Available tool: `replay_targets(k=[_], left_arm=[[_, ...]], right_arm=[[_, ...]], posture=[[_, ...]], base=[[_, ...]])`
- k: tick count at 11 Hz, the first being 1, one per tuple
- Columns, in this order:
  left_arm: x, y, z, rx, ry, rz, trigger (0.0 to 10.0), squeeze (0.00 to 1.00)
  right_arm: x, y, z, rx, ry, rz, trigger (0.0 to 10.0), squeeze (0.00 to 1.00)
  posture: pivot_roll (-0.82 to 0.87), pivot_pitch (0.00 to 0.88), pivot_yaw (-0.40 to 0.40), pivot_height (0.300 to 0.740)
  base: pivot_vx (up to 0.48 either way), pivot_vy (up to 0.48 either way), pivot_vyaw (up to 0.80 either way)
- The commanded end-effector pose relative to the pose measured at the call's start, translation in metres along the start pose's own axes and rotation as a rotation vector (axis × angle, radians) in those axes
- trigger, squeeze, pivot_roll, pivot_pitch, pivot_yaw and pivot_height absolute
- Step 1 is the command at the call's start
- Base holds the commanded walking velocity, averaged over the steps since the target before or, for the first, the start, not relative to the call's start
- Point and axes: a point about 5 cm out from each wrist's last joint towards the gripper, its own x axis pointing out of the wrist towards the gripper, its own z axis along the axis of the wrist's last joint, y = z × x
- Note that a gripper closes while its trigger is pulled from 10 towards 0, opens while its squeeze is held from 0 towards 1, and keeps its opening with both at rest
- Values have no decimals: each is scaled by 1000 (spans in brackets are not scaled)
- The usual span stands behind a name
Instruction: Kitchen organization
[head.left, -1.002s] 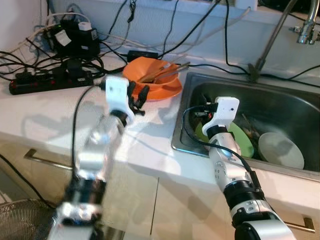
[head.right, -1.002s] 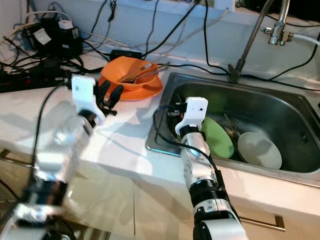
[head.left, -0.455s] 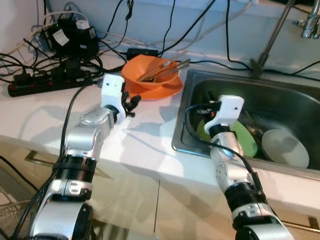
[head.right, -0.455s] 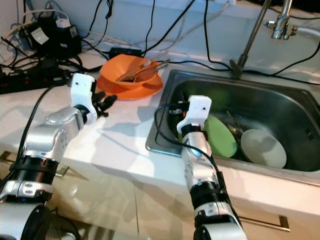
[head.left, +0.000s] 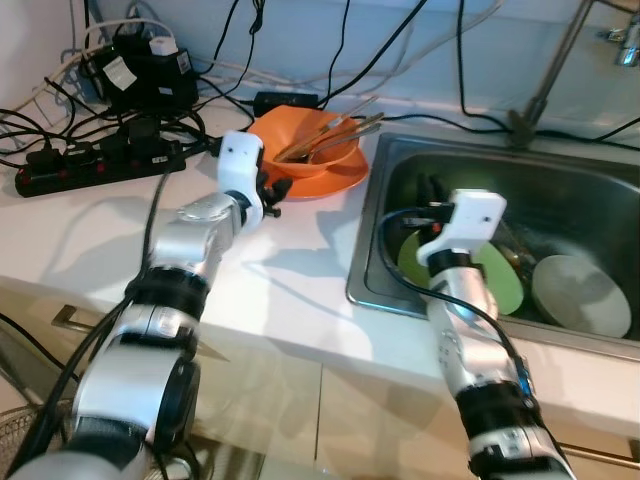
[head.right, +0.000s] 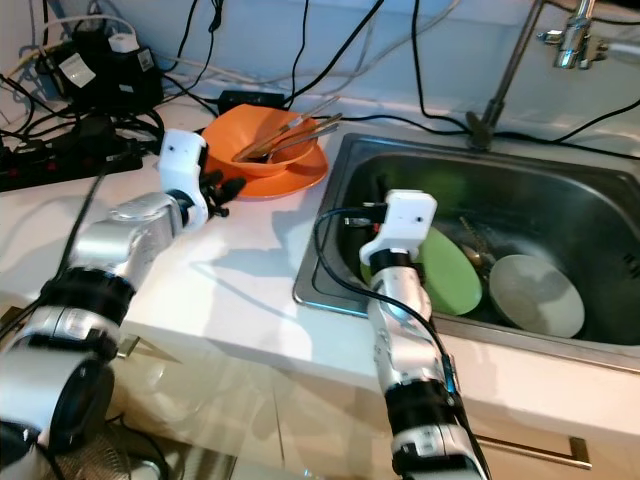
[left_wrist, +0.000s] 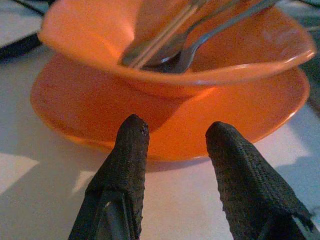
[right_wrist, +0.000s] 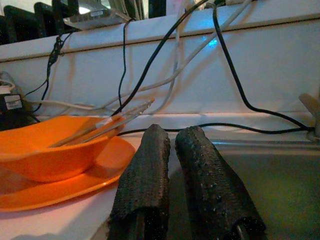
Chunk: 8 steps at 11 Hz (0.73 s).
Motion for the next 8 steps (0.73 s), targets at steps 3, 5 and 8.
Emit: replay_targets(k=[3,5,8], left_arm=[[8,-3,10,43,-6,-10,10000,0],[12,-8,15,48,-22,-18,10000,0],[15,-15,12,45,-19,-42,10000,0]], right_arm=[[-26,-21,-19,-22,111,-82,10000,0],[-21,-27,-9,-48,110,-92,10000,0],[2,-29,19,-96,126,-88,10000,0]], posture=[[77,112,77,740],[52,112,77,740],[37,106,60,740]], base=[[0,0,0],[0,0,0],[0,0,0]])
